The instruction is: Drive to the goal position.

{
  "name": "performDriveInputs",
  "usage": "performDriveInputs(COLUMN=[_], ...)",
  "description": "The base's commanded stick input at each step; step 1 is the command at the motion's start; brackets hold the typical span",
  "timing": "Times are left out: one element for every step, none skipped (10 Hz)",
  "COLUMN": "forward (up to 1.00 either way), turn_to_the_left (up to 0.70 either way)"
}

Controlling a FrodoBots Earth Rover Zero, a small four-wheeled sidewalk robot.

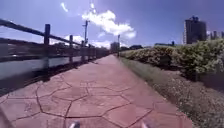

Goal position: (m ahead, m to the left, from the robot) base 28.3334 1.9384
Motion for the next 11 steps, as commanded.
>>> performDriveInputs(forward=[0.85, 0.85, 0.85, 0.85, 0.85, 0.85, 0.85, 0.85, 0.85, 0.85, 0.85], turn_to_the_left=[0.0, 0.0, 0.0, 0.0, 0.0, 0.0, 0.0, 0.0, 0.0, 0.0, 0.0])
